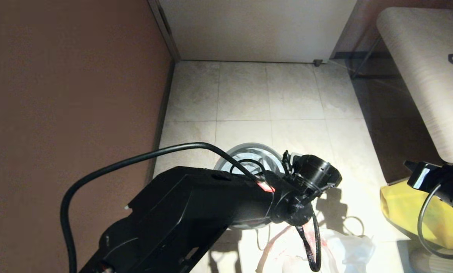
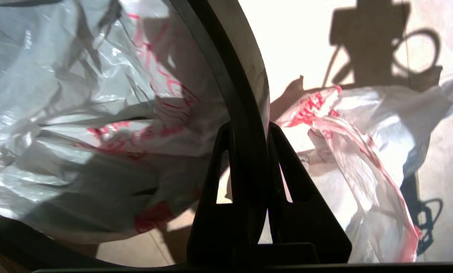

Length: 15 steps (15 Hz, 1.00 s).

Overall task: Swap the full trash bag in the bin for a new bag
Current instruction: Place the trash can ring on the trash can

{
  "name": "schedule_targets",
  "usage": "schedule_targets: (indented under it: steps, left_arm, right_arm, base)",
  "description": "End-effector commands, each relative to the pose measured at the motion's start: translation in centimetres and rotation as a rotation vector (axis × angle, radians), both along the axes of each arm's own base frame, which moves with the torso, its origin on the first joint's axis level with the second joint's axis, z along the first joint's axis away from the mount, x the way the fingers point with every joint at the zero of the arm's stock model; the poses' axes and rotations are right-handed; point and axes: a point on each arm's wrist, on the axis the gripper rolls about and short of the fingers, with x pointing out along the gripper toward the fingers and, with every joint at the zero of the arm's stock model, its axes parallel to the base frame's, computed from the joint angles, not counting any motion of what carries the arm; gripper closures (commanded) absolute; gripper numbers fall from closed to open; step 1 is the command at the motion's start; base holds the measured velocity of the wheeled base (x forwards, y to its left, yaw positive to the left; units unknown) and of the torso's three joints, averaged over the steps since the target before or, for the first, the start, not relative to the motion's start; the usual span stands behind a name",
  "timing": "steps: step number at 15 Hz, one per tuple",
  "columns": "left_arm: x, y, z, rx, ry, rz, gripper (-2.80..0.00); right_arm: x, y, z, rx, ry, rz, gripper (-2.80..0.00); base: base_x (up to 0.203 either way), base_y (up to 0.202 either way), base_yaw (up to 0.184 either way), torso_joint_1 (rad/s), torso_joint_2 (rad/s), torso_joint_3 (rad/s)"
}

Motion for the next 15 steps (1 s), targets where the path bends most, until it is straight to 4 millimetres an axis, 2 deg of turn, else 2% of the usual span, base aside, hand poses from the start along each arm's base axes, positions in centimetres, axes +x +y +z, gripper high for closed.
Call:
schedule_targets:
  steps: [1, 6, 9, 12, 15]
  left_arm:
    - [0.3, -0.1, -1.6, 0.026, 0.020, 0.003, 0.00]
    - [1.1, -0.1, -3.3, 0.034, 0.037, 0.007, 0.00]
    - [1.4, -0.5, -3.2, 0.008, -0.002, -0.011, 0.00]
    - [2.0, -1.2, -4.0, -0.005, -0.065, -0.041, 0.00]
    - [2.4, -1.1, -4.7, 0.019, -0.064, -0.044, 0.00]
  right_arm:
    - [0.0, 0.0, 0.1, -0.001, -0.006, -0.002, 0.00]
    - [0.4, -0.1, -0.5, 0.002, 0.019, -0.001, 0.00]
    - [0.6, -0.1, -0.8, 0.003, 0.031, 0.004, 0.00]
    - [0.5, -0.1, -0.7, 0.002, 0.026, 0.006, 0.00]
    - [0.5, -0.1, -0.6, 0.002, 0.025, 0.005, 0.00]
  base:
    - [0.000, 0.000, 0.000, 0.000, 0.00, 0.000]
    - [0.000, 0.000, 0.000, 0.000, 0.00, 0.000]
    - [0.000, 0.000, 0.000, 0.000, 0.00, 0.000]
    - [0.000, 0.000, 0.000, 0.000, 0.00, 0.000]
    - [0.000, 0.000, 0.000, 0.000, 0.00, 0.000]
